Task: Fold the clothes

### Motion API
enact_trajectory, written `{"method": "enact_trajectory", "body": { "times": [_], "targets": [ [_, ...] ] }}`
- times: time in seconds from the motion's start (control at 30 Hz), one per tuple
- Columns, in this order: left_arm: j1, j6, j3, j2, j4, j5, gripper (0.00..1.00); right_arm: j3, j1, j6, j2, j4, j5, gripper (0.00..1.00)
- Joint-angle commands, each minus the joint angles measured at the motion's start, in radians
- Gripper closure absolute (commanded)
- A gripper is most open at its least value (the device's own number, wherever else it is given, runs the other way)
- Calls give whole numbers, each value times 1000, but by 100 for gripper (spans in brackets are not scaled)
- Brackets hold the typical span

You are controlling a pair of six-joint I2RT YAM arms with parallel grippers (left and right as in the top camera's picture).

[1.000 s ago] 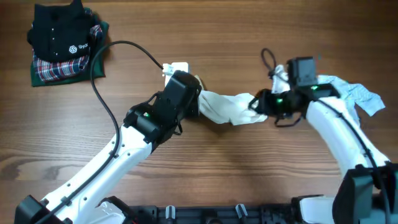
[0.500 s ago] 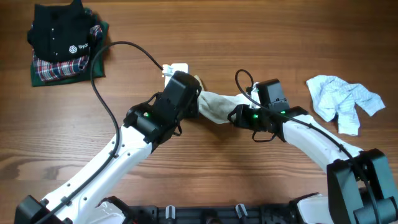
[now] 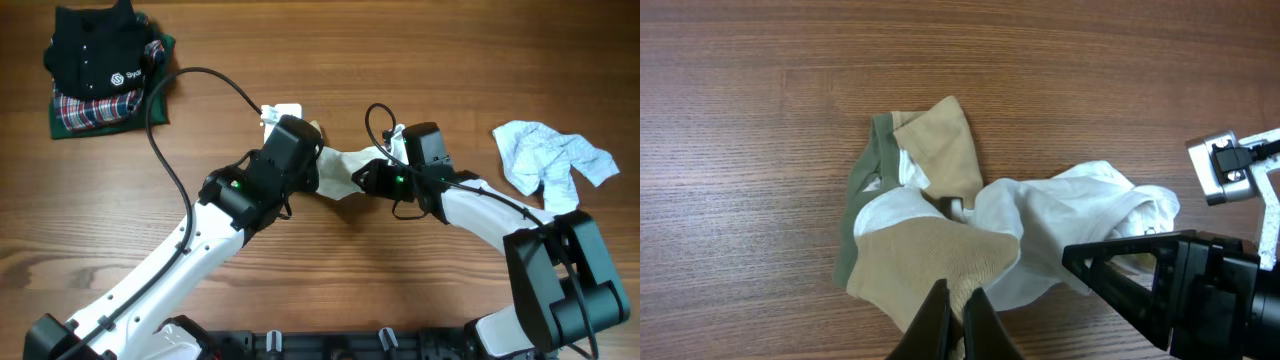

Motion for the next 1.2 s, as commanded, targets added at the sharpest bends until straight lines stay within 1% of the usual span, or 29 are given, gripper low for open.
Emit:
{"method": "enact_trajectory", "body": {
  "times": [0.0,0.13,0.23,0.33,0.37,0.43,0.5,0.63,0.8,0.83,0.87,0.9,1.17],
  "targets": [
    [5,16,7,-7,0,-17,96,1,4,3,-32,13,-70,96],
    [5,16,7,-7,0,-17,96,14,-3,-7,-38,19,-134,96],
    [5,16,7,-7,-2,-17,96,65,-71,-49,-110,-29,-238,96],
    [5,16,7,-7,-3,-17,96,164,-162,-177,-214,-230,-255,96],
    [5,16,7,-7,-3,-17,96,221,-206,-254,-254,-365,-215,96],
    [5,16,7,-7,-3,-17,96,291,-264,-346,-288,-521,-151,96],
    [5,16,7,-7,-3,-17,96,312,-298,-392,-309,-589,-142,96],
    [5,16,7,-7,-4,-17,96,312,-305,-401,-309,-622,-50,96],
    [5,15,7,-7,-3,-17,96,312,-305,-401,-309,-630,-38,96],
    [5,15,7,-7,-3,-16,96,312,-305,-401,-309,-629,-38,84],
    [5,15,7,-7,-3,-16,96,312,-305,-401,-309,-629,-38,83],
    [5,15,7,-7,-3,-17,96,312,-305,-401,-309,-630,-38,96],
    [5,12,7,-7,-3,-16,96,299,-303,-400,-298,-639,-38,96]
  ]
}}
